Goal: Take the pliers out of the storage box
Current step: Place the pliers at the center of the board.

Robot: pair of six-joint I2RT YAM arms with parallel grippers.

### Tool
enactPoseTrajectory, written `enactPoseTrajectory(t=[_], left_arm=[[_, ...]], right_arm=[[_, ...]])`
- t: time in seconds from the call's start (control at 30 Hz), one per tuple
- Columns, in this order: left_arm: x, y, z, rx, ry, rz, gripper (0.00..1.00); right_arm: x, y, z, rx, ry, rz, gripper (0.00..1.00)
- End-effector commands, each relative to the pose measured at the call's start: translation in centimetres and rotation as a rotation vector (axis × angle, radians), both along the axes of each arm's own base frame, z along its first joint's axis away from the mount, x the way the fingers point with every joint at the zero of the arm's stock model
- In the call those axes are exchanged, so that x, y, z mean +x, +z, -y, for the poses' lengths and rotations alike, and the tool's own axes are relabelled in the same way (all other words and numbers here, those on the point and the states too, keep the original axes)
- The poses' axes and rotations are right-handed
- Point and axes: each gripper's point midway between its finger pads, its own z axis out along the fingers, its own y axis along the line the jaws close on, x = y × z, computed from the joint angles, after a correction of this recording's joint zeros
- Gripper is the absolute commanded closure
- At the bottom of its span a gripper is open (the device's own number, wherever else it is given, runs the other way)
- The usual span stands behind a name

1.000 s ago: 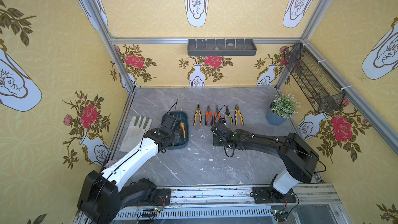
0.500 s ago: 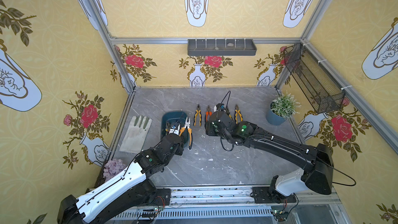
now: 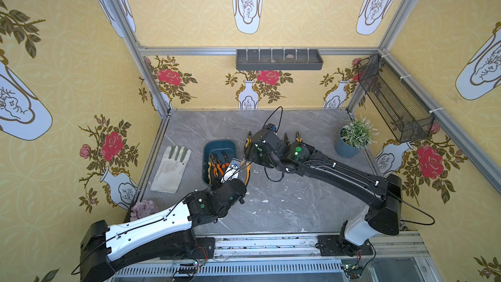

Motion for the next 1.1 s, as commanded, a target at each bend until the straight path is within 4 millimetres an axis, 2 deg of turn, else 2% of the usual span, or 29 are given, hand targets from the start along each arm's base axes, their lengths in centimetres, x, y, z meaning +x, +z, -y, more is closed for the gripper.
enactPoseTrajectory(t=[0.0, 0.13, 0.3, 0.47, 0.67, 0.77, 0.9, 1.07], left_arm=[[0.6, 1.4, -0.2, -0.044, 0.049, 0.062, 1.00], [0.4, 1.8, -0.4, -0.062, 0.050, 0.071, 1.00], [0.3, 2.0, -0.9, -0.068, 0.057, 0.081, 1.00], [0.3, 1.8, -0.8, -0.068, 0.058, 0.073, 1.00], [0.4, 1.8, -0.8, -0.059, 0.064, 0.066, 1.00], [0.5, 2.1, -1.0, -0.041, 0.080, 0.071, 1.00], [0.5, 1.5, -1.3, -0.047, 0.114, 0.064, 1.00], [0.5, 1.0, -1.6, -0.072, 0.139, 0.060, 1.00]], right_arm=[[0.4, -0.3, 0.0, 0.001, -0.037, -0.010, 0.35], [0.7, -0.9, -1.0, 0.015, -0.032, -0.018, 0.38], [1.1, -0.9, -3.0, 0.023, 0.001, -0.017, 0.40], [1.0, -1.1, -4.2, 0.034, 0.023, -0.021, 0.44], [0.8, -1.1, -4.4, 0.031, 0.030, -0.009, 0.44], [0.7, -2.0, -4.0, 0.010, 0.029, -0.016, 0.49], [0.6, -2.9, -3.7, -0.025, 0.032, -0.022, 0.52], [1.0, -3.1, -3.7, -0.069, 0.029, 0.000, 0.54]])
